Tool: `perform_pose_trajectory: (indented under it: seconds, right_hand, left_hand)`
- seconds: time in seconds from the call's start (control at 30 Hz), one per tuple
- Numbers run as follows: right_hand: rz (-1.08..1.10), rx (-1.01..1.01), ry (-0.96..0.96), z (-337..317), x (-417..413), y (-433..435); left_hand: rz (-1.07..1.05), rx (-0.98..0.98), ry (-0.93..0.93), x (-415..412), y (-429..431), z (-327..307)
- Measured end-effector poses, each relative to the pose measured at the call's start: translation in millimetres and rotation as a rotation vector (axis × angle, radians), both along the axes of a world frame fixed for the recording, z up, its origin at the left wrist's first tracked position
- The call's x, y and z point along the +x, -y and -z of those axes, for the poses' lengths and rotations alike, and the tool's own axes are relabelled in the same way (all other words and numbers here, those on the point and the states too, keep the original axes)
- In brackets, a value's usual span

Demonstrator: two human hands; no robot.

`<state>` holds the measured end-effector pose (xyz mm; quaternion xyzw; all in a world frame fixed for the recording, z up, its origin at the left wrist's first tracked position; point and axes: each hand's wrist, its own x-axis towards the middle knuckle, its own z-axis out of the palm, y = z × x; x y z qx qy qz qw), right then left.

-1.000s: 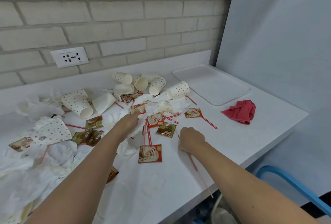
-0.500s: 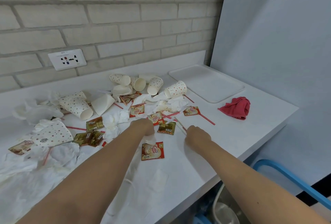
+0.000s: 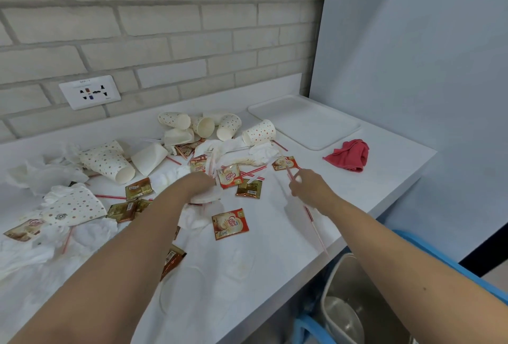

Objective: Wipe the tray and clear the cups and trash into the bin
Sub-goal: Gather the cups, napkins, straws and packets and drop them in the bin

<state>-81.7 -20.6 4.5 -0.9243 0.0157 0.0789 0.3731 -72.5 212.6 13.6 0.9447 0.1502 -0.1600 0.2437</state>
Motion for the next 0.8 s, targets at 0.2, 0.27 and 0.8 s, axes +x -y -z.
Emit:
perform_pose_trajectory:
  seconds: [0.2, 0.27, 0.8]
  right_hand:
    - [0.095, 0.271, 0.096, -13.1, 1.9, 4.9]
    - [0.091, 0.271, 0.136, -21.3, -1.0, 6.4]
    - [0.256, 0.348, 0.241, 64.5, -64.5, 152.9]
  left_hand:
    - [-0.16, -0.345, 0.167, -4.0, -12.7, -26.3]
    - [-0.169, -0.412, 0.216, -9.0, -10.2, -33.0]
    - [0.394, -0.58, 0.202, -85.3, 242.3, 30.8]
